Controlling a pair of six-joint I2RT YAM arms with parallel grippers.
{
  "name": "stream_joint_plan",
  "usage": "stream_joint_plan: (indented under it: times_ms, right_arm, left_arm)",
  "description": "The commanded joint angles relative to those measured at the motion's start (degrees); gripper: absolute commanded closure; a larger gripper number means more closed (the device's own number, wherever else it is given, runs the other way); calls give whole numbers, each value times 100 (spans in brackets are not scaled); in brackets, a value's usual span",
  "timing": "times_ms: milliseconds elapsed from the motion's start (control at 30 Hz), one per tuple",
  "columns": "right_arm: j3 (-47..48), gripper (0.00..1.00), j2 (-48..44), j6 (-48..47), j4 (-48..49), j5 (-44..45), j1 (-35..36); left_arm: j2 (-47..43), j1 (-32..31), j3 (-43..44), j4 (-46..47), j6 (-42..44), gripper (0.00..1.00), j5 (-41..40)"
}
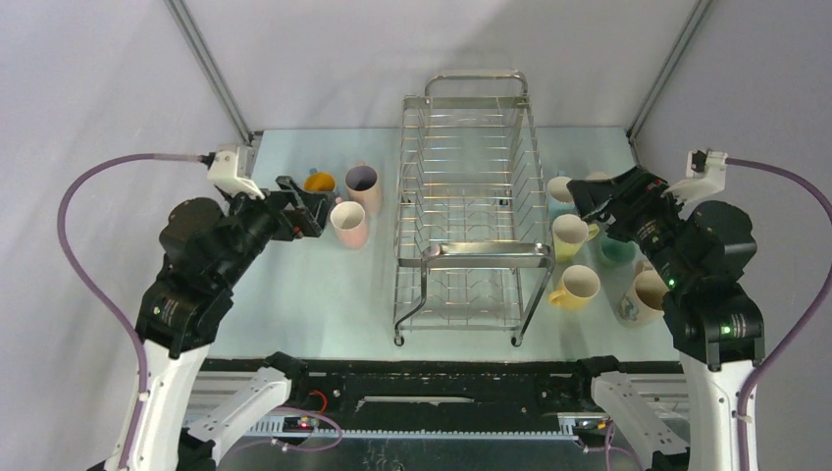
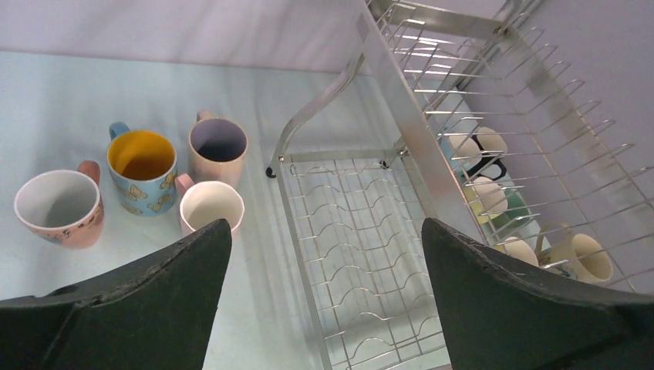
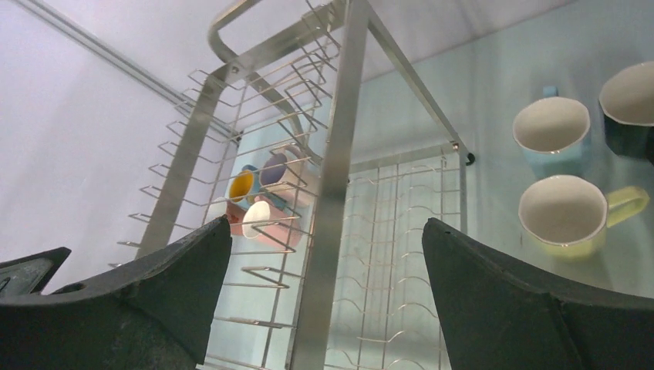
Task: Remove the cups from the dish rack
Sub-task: Reset both arms
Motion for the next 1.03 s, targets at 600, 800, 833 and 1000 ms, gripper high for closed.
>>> stream_joint_plan:
  times_ms: [600,800,833,1000]
  right_arm:
    - [-60,0,-354,110,504,-335,24]
    - [-146,0,-350,91,512,-335,17]
    - [-150,0,-349,84,513,-330,18]
    - [-157,0,-320,79,528,-326,18]
  left_arm:
    - [-178,28,9,45,206,0,86]
    - [-189,29,-30,46,203,0,86]
    - [-199,28,-42,46,199,0,82]
    - [-217,28,-91,45,186,0,86]
